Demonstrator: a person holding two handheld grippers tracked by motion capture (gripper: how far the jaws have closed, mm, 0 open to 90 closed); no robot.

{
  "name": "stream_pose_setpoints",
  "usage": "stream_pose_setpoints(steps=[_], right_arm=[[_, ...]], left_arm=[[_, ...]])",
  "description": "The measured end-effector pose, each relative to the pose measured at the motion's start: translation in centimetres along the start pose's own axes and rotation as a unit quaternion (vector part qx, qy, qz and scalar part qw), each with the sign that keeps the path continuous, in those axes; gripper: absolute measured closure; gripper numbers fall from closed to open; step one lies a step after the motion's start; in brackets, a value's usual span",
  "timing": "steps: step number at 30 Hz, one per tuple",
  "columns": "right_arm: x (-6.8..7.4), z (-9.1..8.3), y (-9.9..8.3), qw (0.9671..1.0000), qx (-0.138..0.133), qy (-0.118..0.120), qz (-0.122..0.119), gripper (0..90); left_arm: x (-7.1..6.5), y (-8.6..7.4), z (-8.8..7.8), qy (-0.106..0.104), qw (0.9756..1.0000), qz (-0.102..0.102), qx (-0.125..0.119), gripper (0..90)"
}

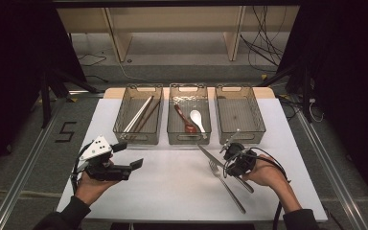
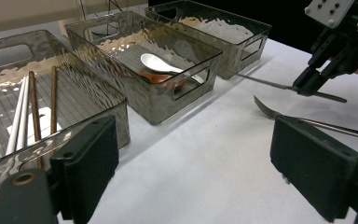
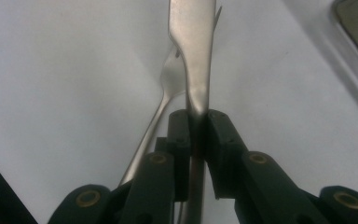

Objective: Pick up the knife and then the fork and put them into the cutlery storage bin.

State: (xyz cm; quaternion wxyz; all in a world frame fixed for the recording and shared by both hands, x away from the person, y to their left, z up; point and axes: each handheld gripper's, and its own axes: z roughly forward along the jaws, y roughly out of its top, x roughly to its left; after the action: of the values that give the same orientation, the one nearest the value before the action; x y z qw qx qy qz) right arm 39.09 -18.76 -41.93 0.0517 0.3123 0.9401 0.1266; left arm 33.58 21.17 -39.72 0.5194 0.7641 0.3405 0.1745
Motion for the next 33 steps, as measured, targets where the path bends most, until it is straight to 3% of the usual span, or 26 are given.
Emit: stream_pose_setpoints(steps=[16,25,33], right_arm=[[-0.9,-1.2,-0.3,0.9983,-0.047,-0.024,0.027,81.0],[-1.6,-1.9,-0.7,0.9951,-0.081,-0.04,0.041,81.0],[-2.5,-2.5,-1.1,0.9915,-0.107,-0.039,0.062,81.0]], left_arm=[[0.0,0.0,0.0,0.0,1.0,0.0,0.0,15.0],[0.0,0.0,-0.1,0.0,1.0,0.001,-0.001,15.0],[0.0,0.0,-0.1,0.0,1.0,0.002,-0.001,15.0]])
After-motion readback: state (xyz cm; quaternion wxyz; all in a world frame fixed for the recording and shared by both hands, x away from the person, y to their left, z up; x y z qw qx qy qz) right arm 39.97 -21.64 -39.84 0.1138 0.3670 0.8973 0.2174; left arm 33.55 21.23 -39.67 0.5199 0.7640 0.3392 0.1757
